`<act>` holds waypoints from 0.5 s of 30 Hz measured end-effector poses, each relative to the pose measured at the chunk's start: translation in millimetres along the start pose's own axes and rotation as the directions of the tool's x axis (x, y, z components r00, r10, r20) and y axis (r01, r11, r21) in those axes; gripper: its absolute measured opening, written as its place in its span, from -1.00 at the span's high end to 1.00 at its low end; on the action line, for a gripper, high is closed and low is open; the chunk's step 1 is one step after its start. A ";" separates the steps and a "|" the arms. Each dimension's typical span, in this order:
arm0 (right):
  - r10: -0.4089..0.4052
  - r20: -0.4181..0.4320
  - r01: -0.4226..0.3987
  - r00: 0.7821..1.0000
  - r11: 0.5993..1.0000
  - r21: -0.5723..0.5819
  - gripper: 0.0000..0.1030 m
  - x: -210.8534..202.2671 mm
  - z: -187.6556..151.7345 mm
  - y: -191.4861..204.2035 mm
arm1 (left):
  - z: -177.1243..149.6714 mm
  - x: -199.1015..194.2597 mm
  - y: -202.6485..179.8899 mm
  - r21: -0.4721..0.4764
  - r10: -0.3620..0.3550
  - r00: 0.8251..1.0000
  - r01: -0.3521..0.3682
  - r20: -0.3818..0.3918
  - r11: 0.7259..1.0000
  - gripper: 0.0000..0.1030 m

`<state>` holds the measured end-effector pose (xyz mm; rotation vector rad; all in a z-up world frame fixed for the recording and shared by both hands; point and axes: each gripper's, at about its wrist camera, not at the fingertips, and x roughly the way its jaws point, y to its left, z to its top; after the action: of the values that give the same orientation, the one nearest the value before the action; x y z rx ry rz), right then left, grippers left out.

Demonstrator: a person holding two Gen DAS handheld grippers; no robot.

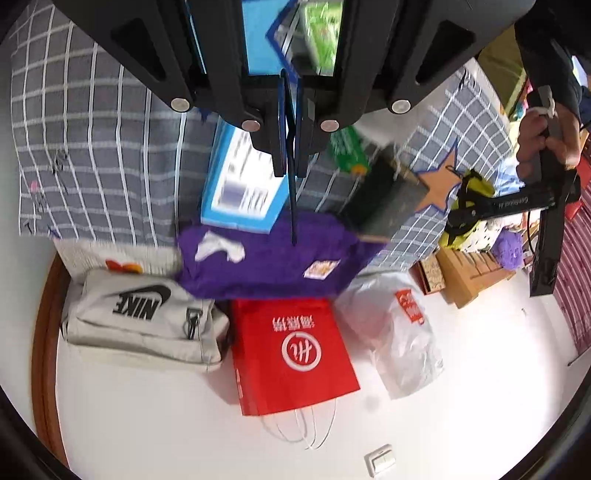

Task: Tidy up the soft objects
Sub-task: 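Carry the yellow pouch and black strap with both tools toward the purple towel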

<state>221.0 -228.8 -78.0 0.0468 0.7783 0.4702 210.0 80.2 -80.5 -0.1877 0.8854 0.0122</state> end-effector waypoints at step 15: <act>-0.033 0.038 0.035 0.999 0.998 -0.055 0.92 50.7 89.8 -19.2 | 58.5 48.2 -8.3 -0.041 -0.041 0.999 0.040 -0.013 0.998 0.09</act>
<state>321.2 -212.8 -51.4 -0.0096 0.7286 0.4576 286.2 78.6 -80.2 -0.2438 0.8952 -0.0089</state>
